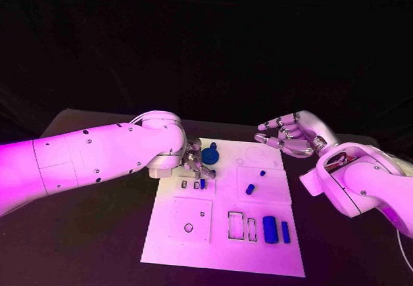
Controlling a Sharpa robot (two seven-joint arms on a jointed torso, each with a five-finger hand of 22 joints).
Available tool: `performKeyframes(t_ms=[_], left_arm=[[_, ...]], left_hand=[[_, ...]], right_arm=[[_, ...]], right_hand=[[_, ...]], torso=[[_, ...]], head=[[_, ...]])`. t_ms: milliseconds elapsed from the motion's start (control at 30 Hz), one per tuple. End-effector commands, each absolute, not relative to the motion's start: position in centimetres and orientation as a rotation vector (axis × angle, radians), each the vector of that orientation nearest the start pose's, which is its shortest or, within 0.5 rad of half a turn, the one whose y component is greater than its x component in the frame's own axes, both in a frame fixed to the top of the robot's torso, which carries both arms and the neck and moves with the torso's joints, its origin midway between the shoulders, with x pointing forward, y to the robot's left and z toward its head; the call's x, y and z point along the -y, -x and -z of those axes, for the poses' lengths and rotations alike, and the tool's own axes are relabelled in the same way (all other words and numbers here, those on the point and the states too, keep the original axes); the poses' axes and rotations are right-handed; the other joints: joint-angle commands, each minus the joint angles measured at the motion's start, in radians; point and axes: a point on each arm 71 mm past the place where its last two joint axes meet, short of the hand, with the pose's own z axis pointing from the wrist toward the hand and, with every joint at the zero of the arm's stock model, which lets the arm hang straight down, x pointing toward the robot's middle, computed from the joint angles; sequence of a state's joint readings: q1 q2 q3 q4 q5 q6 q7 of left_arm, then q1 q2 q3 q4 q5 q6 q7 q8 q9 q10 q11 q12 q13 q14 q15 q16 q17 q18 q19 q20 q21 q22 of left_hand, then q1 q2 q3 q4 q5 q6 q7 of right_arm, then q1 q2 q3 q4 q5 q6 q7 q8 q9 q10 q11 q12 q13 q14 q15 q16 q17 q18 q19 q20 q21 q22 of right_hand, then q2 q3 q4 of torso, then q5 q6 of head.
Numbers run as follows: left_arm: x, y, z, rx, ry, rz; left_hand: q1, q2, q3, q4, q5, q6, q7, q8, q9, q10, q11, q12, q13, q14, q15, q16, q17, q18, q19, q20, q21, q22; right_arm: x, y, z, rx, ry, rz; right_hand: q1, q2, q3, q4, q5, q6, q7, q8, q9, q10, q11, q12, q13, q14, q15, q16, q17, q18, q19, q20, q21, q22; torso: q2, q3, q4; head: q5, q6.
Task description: Assemble the parts on the task board
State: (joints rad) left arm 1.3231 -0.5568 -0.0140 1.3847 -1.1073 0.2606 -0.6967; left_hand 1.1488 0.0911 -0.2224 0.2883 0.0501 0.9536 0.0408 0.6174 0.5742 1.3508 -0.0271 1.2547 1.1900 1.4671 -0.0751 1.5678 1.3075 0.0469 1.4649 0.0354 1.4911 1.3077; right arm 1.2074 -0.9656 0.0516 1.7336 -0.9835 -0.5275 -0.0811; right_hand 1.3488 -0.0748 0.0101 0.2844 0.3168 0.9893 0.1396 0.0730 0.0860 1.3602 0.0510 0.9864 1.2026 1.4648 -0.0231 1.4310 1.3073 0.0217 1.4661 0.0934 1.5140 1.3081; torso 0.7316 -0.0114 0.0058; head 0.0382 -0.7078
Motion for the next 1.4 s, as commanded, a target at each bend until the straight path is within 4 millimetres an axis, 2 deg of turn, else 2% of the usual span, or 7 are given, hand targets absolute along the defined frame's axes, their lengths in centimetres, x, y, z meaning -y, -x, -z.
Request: performKeyframes(t_ms=[33, 533, 1400], left_arm=[[-12.01, -51.34, 17.27, -2.351, 0.001, 0.203], [-11.61, -51.24, 17.93, -2.366, -0.008, 0.199], [-11.62, -51.11, 18.03, -2.379, -0.024, 0.193]], left_hand=[[0.003, 0.009, -0.007, -0.001, -0.001, -0.008, 0.001, 0.008, 0.004, 0.008, 0.002, 0.005, 0.002, 0.104, -0.007, 0.003, 0.263, -0.015, 0.031, -0.005, 0.006, 0.120], [0.023, 0.016, -0.005, -0.004, 0.000, -0.013, 0.001, 0.015, 0.017, 0.010, 0.001, 0.007, 0.006, 0.104, -0.007, 0.003, 0.263, -0.015, 0.031, -0.005, 0.007, 0.122], [0.069, 0.025, 0.012, -0.011, 0.002, -0.023, 0.000, 0.024, 0.041, 0.011, 0.001, 0.008, 0.009, 0.104, -0.007, 0.003, 0.263, -0.015, 0.030, -0.005, 0.006, 0.123]], right_arm=[[21.14, -46.15, 12.53, -1.507, -0.367, -0.945], [21.23, -46.23, 12.59, -1.511, -0.367, -0.942], [21.19, -46.38, 12.74, -1.515, -0.368, -0.940]], right_hand=[[0.000, 0.013, -0.006, -0.001, 0.004, 0.006, -0.001, 0.001, 0.002, -0.005, 0.000, -0.006, -0.001, 0.063, 0.003, -0.004, 0.062, 0.007, 0.021, -0.002, -0.004, 0.158], [0.004, 0.014, -0.007, -0.003, 0.007, 0.007, -0.001, 0.001, 0.002, -0.005, 0.000, -0.004, -0.001, 0.063, 0.002, -0.003, 0.063, 0.007, 0.021, -0.002, -0.004, 0.159], [0.009, 0.017, -0.007, -0.006, 0.012, 0.007, -0.001, 0.001, 0.002, -0.004, -0.001, -0.004, -0.001, 0.063, 0.002, -0.003, 0.063, 0.007, 0.021, -0.002, -0.005, 0.158]], torso=[[0.000, -0.0001, -0.0006], [0.000, 0.0010, 0.0004], [0.001, 0.0007, 0.0006]], head=[[0.001, -0.001], [-0.001, -0.004], [0.000, -0.012]])
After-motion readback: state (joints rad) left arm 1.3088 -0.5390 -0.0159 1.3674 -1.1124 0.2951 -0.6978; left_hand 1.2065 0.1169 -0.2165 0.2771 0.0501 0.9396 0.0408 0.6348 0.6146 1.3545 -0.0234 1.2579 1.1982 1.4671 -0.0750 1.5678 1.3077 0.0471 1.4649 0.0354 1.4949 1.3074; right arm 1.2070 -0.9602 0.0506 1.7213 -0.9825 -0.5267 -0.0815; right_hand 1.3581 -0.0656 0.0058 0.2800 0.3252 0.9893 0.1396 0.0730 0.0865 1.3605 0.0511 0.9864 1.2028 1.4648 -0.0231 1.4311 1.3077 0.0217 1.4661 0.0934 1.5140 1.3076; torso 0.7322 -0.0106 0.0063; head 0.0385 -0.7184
